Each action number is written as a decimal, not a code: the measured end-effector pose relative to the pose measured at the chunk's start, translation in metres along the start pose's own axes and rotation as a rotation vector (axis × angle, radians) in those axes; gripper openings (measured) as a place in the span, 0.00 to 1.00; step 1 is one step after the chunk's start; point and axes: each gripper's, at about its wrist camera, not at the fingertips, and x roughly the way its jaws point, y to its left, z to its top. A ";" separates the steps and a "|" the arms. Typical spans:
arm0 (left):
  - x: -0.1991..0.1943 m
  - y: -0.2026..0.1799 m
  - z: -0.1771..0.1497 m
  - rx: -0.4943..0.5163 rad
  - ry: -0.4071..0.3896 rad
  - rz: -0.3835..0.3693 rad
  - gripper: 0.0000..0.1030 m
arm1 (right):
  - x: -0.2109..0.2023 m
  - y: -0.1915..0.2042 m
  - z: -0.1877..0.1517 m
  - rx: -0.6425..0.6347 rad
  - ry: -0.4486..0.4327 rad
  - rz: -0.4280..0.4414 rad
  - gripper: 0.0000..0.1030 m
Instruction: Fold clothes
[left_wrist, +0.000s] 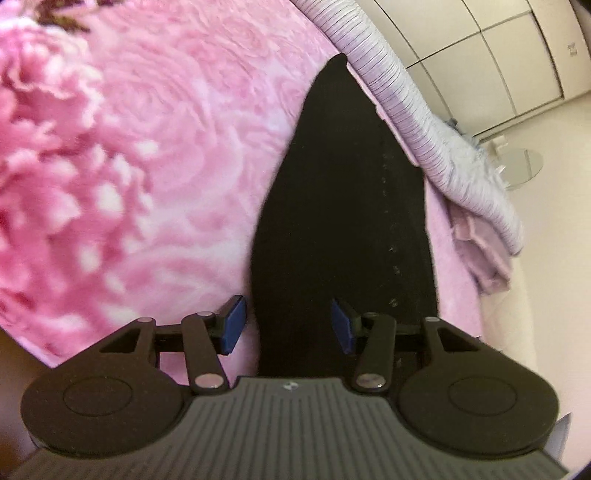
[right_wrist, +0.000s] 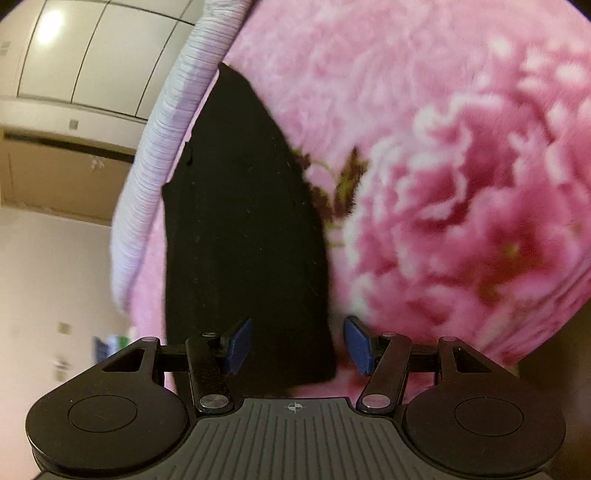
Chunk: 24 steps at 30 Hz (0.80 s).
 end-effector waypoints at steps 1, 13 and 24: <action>0.004 0.000 0.001 -0.005 0.011 -0.017 0.44 | 0.001 -0.001 0.002 0.002 0.008 0.014 0.57; 0.018 0.007 -0.009 -0.006 0.054 -0.094 0.19 | 0.017 -0.012 0.008 0.003 0.026 0.086 0.19; -0.005 -0.013 -0.012 0.094 -0.025 -0.067 0.07 | -0.007 0.016 -0.008 -0.059 -0.036 0.057 0.09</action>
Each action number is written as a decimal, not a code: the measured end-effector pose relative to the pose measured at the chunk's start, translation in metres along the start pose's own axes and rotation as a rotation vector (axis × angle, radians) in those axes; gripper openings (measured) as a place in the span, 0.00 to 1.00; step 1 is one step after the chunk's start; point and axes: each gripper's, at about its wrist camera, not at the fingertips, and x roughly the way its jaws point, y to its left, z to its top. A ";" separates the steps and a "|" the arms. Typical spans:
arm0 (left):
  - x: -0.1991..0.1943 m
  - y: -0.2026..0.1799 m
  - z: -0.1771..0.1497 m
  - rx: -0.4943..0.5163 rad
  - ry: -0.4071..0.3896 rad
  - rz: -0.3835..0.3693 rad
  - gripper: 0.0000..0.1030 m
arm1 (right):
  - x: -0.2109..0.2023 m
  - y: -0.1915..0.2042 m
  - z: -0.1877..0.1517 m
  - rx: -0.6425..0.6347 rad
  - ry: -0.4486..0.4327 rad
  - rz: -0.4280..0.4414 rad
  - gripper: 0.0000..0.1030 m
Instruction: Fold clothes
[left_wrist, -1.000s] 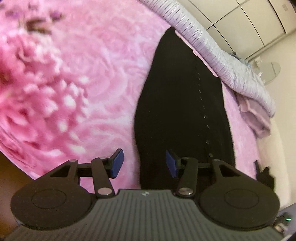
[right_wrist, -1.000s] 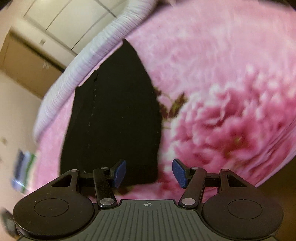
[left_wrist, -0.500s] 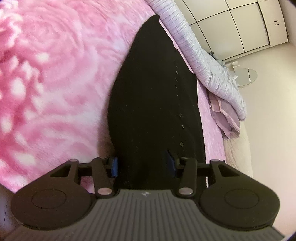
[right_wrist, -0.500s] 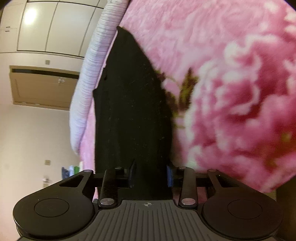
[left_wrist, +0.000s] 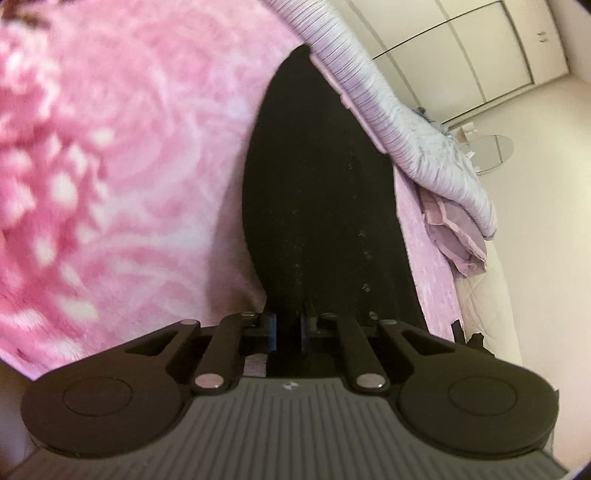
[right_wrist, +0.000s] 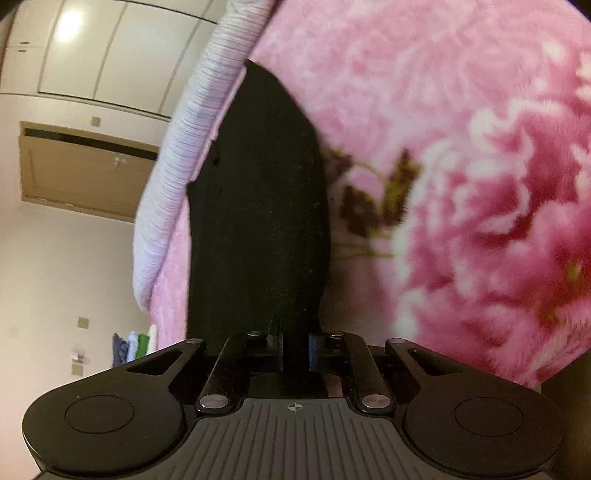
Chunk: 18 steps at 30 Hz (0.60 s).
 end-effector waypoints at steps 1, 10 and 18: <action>-0.006 -0.003 -0.001 0.010 -0.018 -0.004 0.07 | -0.004 0.003 -0.003 -0.004 -0.008 0.006 0.09; -0.082 -0.004 -0.029 0.055 -0.061 -0.051 0.07 | -0.043 0.026 -0.037 -0.031 0.015 0.070 0.08; -0.135 0.014 -0.092 0.010 0.023 -0.054 0.07 | -0.099 -0.007 -0.102 0.034 0.056 0.034 0.09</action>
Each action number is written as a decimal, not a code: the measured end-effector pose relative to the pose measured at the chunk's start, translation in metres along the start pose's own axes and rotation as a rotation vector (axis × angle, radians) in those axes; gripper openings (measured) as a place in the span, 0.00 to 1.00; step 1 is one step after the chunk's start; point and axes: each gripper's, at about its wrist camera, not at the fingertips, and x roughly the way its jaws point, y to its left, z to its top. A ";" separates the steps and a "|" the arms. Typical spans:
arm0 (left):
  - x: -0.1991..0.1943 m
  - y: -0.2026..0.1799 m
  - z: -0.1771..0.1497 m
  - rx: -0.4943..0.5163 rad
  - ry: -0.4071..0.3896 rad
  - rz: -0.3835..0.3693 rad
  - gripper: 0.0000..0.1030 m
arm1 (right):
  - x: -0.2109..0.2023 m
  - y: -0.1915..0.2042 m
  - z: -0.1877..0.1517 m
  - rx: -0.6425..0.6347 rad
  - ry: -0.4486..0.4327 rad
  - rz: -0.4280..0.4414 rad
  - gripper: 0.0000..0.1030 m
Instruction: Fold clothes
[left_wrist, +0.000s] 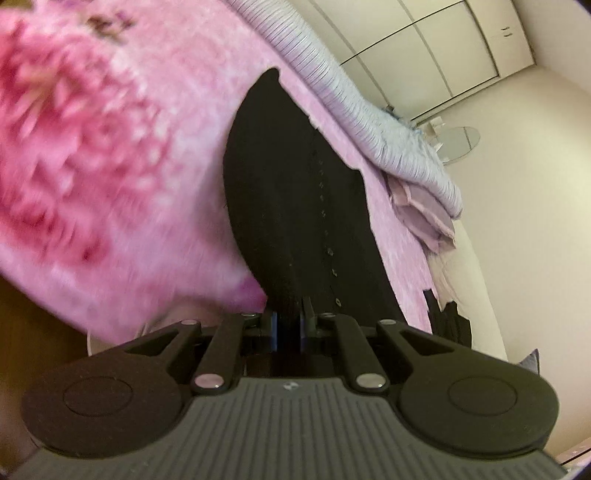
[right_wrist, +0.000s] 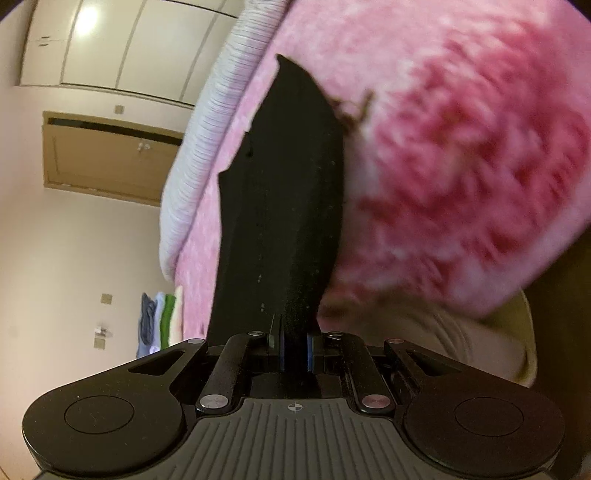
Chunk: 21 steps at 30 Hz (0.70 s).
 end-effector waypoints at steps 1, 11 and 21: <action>-0.001 0.001 -0.001 -0.006 0.003 0.001 0.07 | -0.003 -0.003 -0.004 0.009 0.003 -0.004 0.09; -0.003 -0.038 0.047 -0.007 -0.070 -0.129 0.07 | -0.010 0.045 0.027 -0.106 -0.026 0.072 0.09; 0.109 -0.074 0.196 0.059 -0.135 -0.092 0.17 | 0.074 0.126 0.159 -0.220 -0.129 0.074 0.15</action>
